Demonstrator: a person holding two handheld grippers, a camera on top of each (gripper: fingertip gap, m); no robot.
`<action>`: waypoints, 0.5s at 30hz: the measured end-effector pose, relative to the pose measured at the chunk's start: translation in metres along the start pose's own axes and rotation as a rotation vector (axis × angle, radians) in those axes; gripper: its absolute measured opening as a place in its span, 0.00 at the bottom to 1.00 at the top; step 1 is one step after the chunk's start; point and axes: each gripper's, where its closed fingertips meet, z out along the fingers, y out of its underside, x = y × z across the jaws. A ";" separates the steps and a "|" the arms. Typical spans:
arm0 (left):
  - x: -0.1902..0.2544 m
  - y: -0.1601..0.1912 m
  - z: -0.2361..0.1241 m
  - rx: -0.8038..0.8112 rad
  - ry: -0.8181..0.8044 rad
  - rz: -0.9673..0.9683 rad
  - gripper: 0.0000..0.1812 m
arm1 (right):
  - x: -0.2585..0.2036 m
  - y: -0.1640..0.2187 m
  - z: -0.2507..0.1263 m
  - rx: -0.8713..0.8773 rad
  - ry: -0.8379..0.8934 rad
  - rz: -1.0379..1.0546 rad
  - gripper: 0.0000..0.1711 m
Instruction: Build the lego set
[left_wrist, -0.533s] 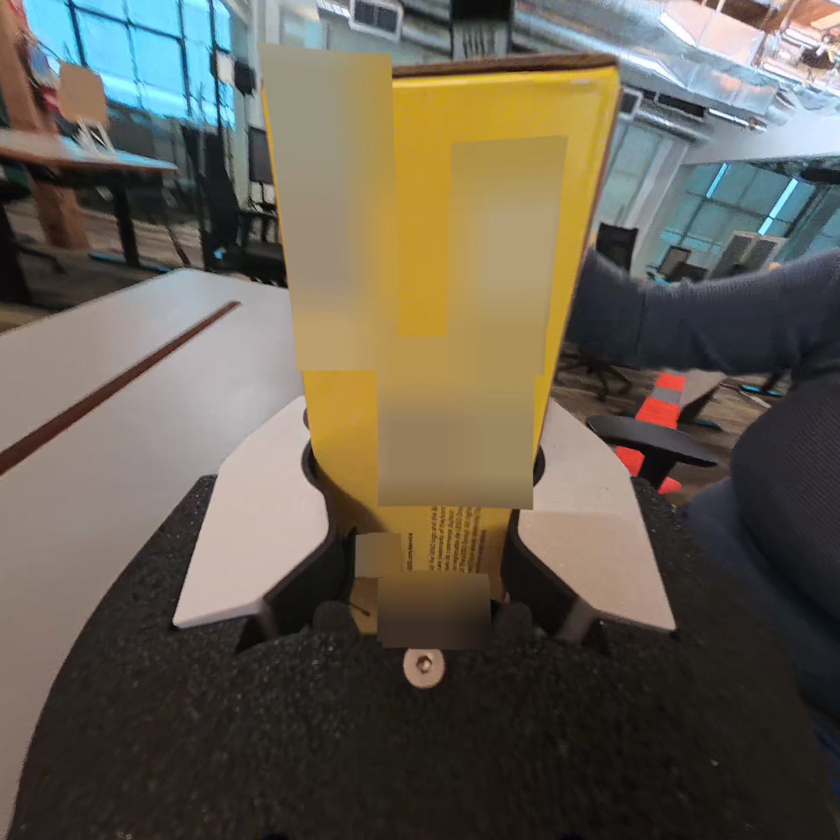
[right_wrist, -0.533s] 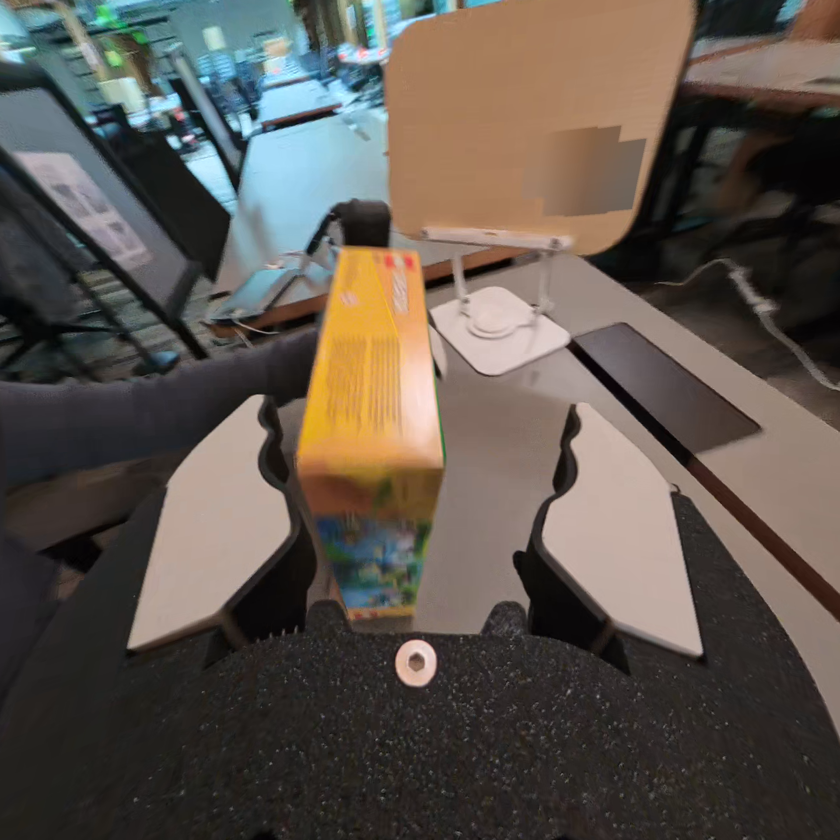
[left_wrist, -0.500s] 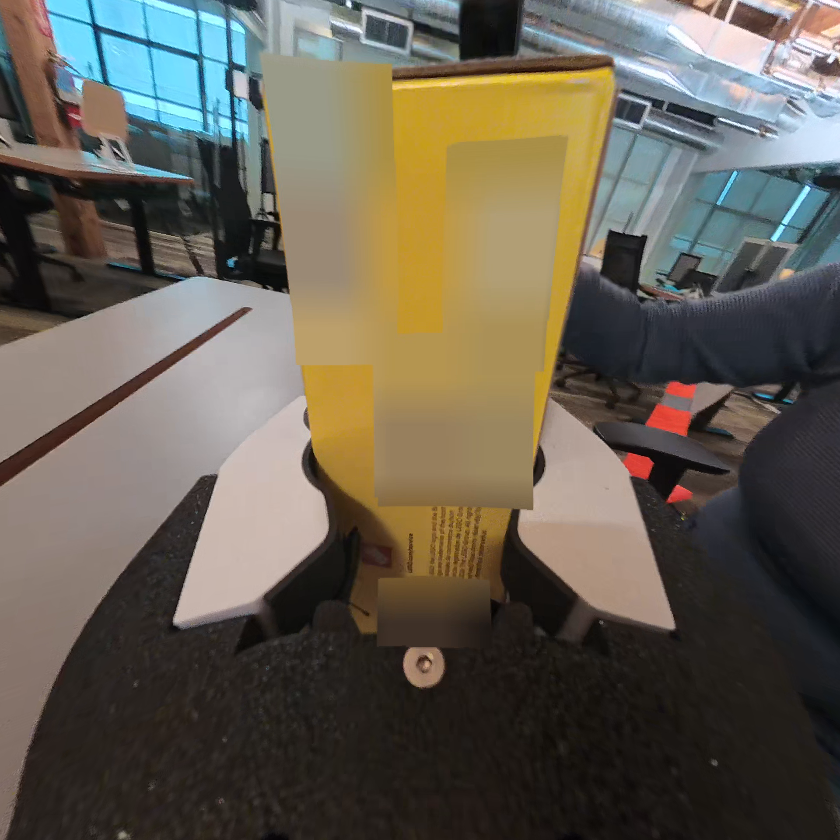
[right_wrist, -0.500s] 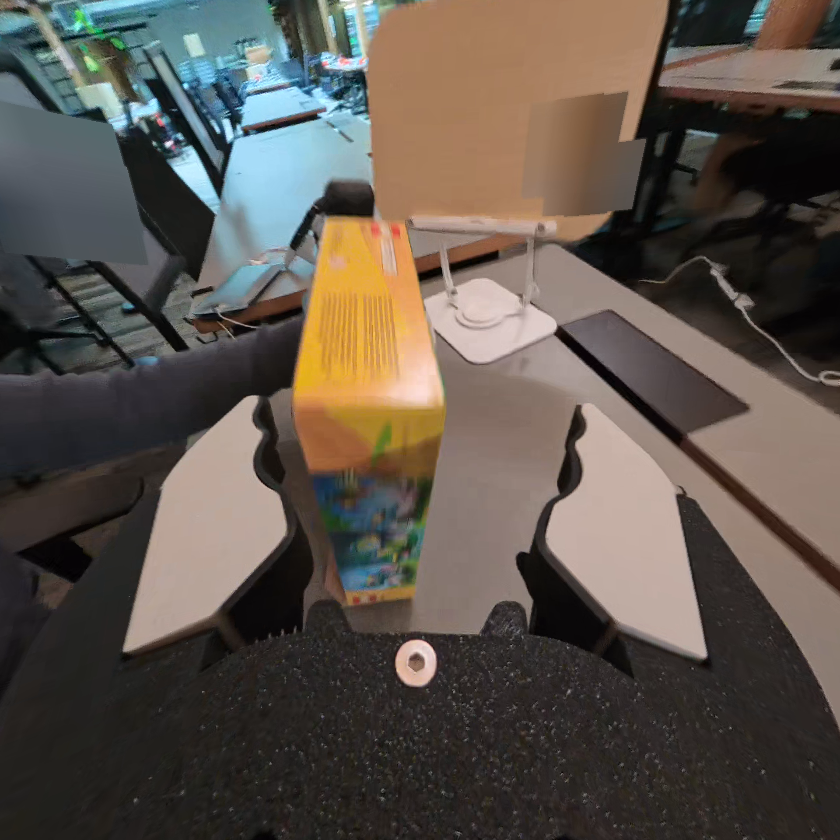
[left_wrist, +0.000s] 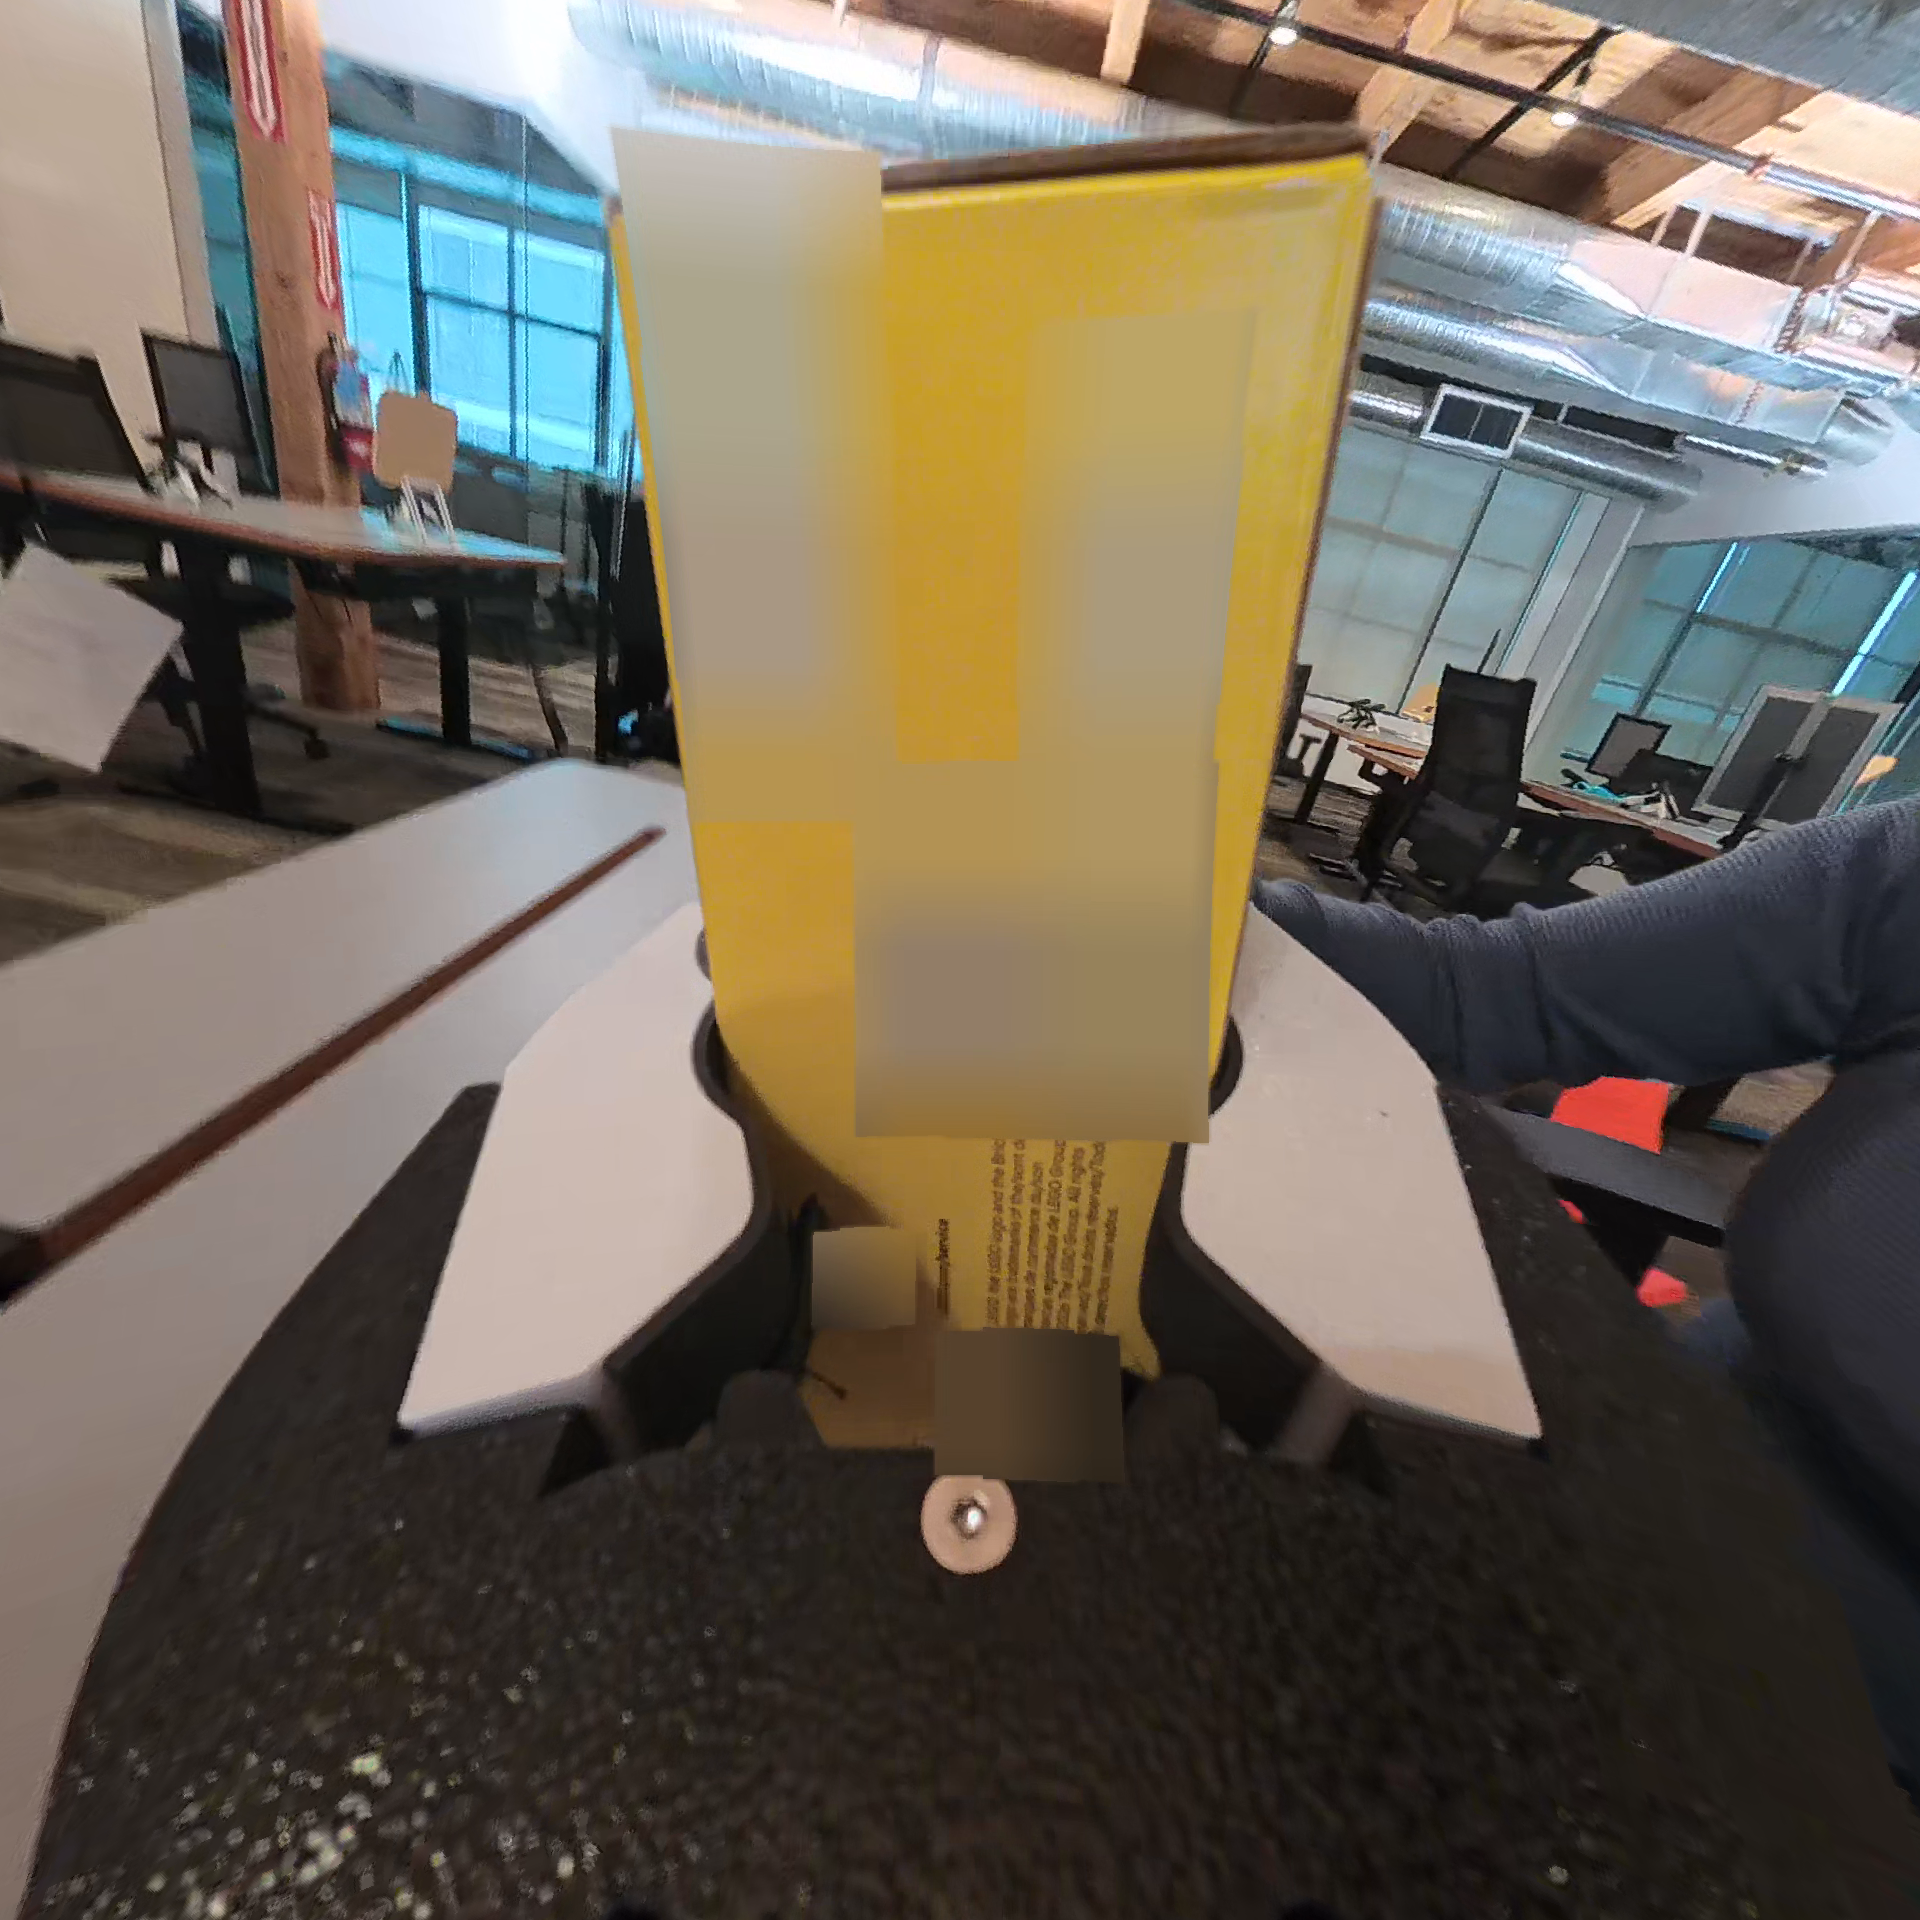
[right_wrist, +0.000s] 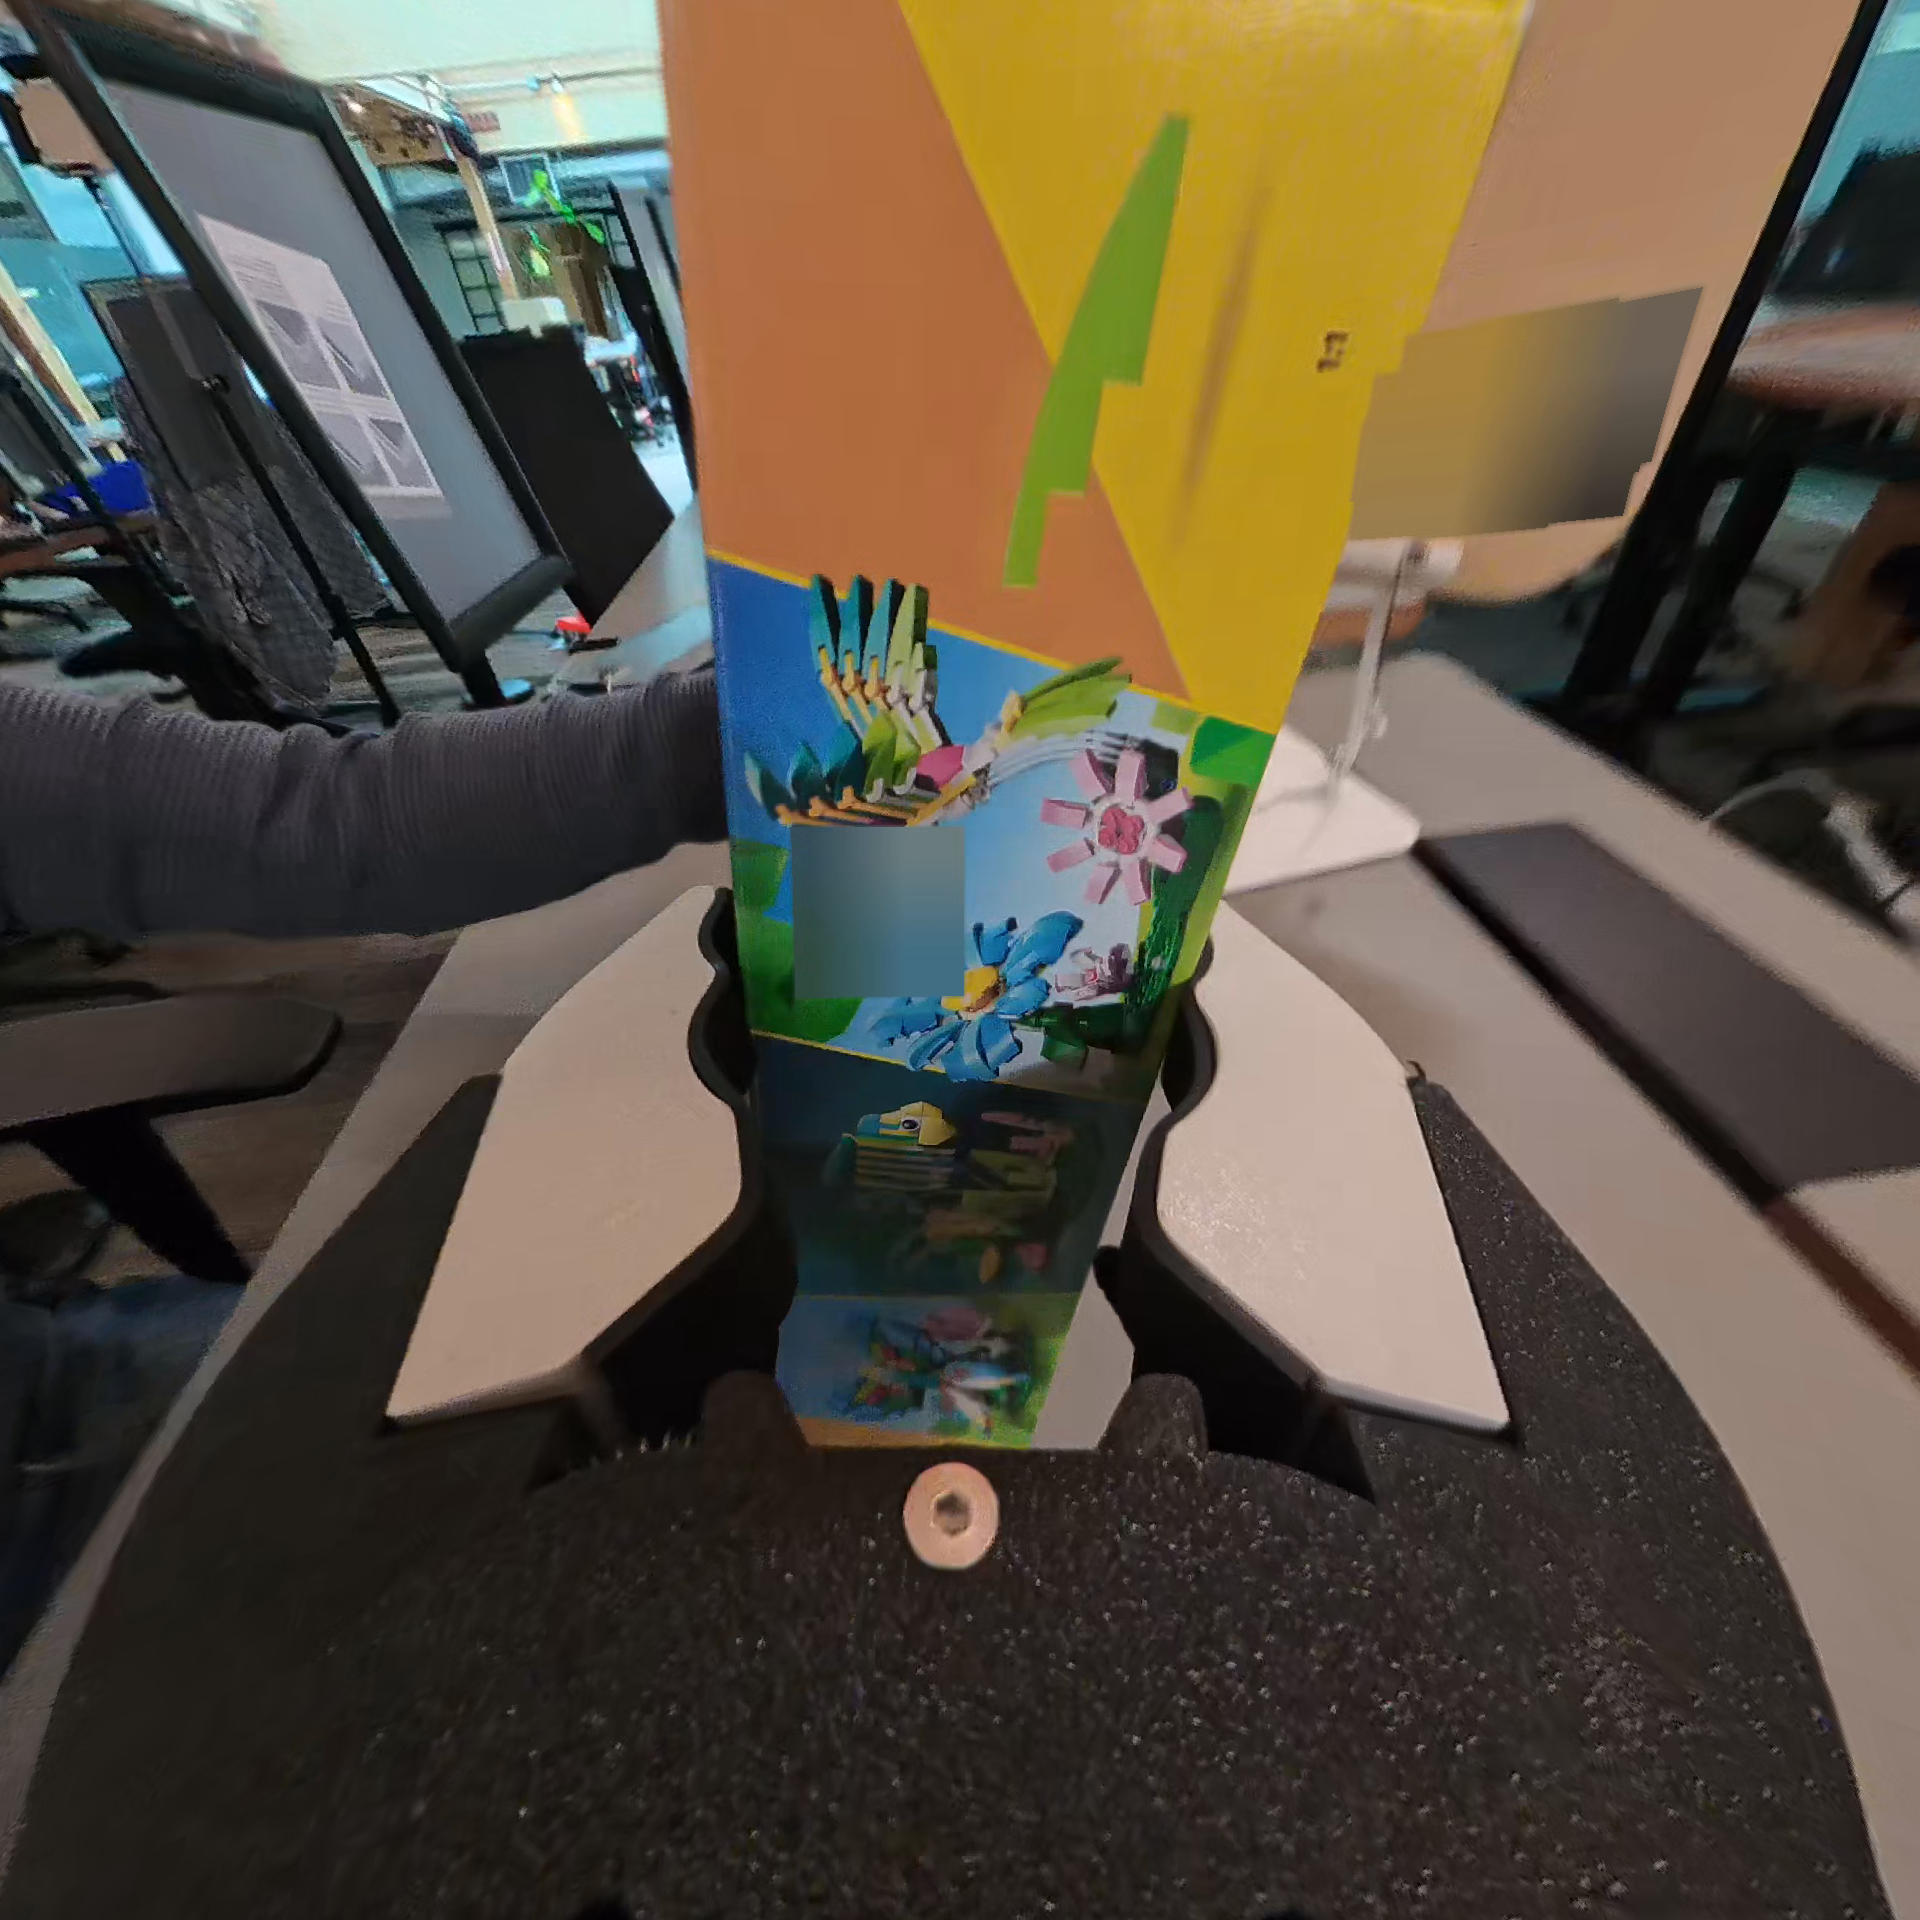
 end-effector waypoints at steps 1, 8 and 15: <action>0.000 -0.008 0.003 0.013 0.001 0.025 0.48 | 0.002 -0.011 -0.003 0.021 0.004 -0.036 0.45; -0.010 -0.035 0.023 0.010 -0.014 0.106 0.47 | 0.022 -0.038 -0.019 0.027 0.037 -0.104 0.44; -0.009 -0.031 0.033 -0.011 -0.019 0.160 0.47 | 0.028 -0.029 -0.029 0.039 0.042 -0.128 0.44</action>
